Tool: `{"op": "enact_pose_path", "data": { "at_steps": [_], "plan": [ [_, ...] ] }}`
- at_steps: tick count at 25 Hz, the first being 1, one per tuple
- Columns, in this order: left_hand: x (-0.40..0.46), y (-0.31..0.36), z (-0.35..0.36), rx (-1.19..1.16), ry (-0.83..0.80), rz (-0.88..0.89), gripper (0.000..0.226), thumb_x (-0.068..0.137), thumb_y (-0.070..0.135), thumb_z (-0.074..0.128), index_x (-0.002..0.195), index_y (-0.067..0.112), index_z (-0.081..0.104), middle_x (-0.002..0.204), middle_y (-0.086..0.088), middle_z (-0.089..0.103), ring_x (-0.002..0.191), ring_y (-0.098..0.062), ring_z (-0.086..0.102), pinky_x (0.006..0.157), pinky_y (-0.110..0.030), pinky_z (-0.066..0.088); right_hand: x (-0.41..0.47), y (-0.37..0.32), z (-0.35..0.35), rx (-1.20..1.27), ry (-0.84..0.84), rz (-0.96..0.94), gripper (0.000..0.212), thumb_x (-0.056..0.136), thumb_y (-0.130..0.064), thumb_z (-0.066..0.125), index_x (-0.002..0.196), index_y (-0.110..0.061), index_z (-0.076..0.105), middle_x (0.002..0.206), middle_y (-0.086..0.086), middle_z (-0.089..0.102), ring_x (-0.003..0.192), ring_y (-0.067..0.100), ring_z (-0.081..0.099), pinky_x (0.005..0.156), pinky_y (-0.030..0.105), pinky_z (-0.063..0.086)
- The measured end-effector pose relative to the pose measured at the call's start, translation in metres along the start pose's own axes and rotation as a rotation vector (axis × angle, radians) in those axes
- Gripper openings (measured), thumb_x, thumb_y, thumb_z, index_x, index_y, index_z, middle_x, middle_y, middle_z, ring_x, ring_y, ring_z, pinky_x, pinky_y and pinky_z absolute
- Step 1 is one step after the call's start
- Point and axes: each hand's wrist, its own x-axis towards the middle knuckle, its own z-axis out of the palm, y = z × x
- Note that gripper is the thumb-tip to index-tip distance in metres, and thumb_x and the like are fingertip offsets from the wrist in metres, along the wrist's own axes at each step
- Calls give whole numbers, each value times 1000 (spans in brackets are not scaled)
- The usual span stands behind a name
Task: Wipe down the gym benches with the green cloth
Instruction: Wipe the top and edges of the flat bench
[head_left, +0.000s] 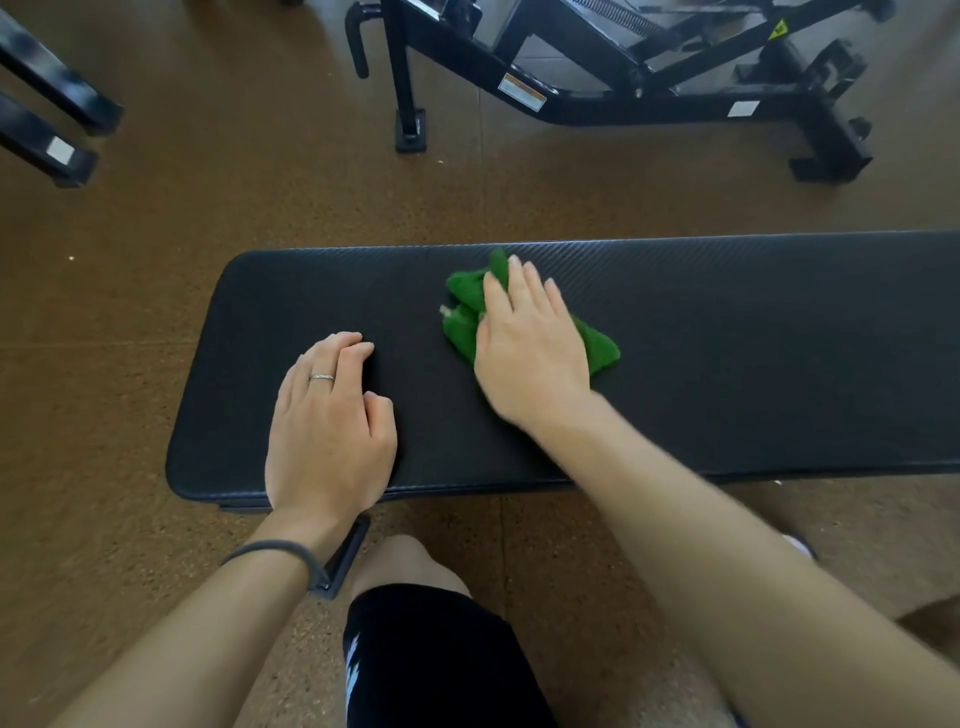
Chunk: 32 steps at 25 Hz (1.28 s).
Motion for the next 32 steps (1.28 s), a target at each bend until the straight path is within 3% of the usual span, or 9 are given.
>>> {"op": "enact_pose_path", "data": {
  "at_steps": [2, 5, 7, 11, 16, 19, 23, 25, 32],
  "plan": [
    [0, 1, 0, -1, -7, -1, 40, 95, 13, 48, 135, 11, 56, 146, -3, 51, 137, -23, 45, 119, -47, 35, -53, -7, 2, 30, 16, -57, 65, 103, -31, 10, 159, -5, 32, 168, 20, 22, 157, 33, 18, 129, 47, 14],
    [0, 2, -2, 8, -22, -20, 41, 96, 14, 47, 136, 11, 55, 147, -3, 50, 138, -23, 44, 118, -48, 37, -49, 2, -3, -26, -30, -168, 60, 103, -27, 23, 157, -4, 36, 165, 20, 29, 155, 33, 24, 128, 48, 16],
    [1, 2, -3, 5, -32, -29, 41, 97, 14, 47, 137, 11, 55, 149, -1, 50, 139, -22, 43, 116, -49, 39, 10, 28, -11, -88, -9, -76, 58, 103, -22, 32, 158, -4, 29, 167, 20, 24, 156, 33, 19, 128, 47, 10],
    [2, 6, 0, 7, -14, -85, 41, 97, 15, 46, 137, 15, 56, 150, 3, 49, 140, -20, 42, 113, -49, 42, 65, 69, -16, -73, -33, 141, 56, 107, -22, 24, 160, -5, 22, 169, 21, 14, 158, 34, 8, 129, 46, 5],
    [2, 6, -1, 43, -21, -60, 42, 97, 12, 49, 138, 13, 56, 150, 0, 50, 141, -20, 42, 117, -44, 39, 29, -29, 2, 9, -84, -275, 62, 104, -28, 16, 162, -4, 17, 170, 21, 7, 158, 34, 4, 129, 45, 4],
    [2, 5, -3, 82, -43, -55, 42, 96, 14, 48, 138, 14, 56, 151, 1, 50, 142, -19, 41, 119, -42, 35, -6, -27, -3, 46, -129, -465, 59, 108, -27, 32, 161, -5, 21, 170, 19, 14, 158, 32, 9, 129, 43, 8],
    [1, 6, -2, 76, -54, -87, 43, 98, 14, 48, 140, 17, 56, 152, 6, 48, 143, -17, 39, 120, -40, 34, -41, 19, -9, 28, -140, -554, 59, 105, -31, 26, 158, -5, 34, 167, 18, 26, 156, 32, 22, 128, 46, 20],
    [3, 8, -2, 70, -50, -85, 42, 97, 14, 49, 138, 19, 56, 151, 7, 47, 143, -17, 40, 120, -39, 33, -3, 9, -8, -8, -143, -577, 62, 105, -33, 18, 160, -6, 28, 168, 18, 21, 157, 32, 17, 129, 45, 14],
    [4, 3, -1, 25, -30, -61, 48, 95, 26, 39, 140, 22, 55, 151, 7, 48, 143, -15, 40, 120, -30, 27, 92, -45, 9, -23, -128, -400, 57, 109, -24, 31, 162, -8, 19, 170, 17, 14, 159, 30, 9, 129, 42, 6]
  ]
}}
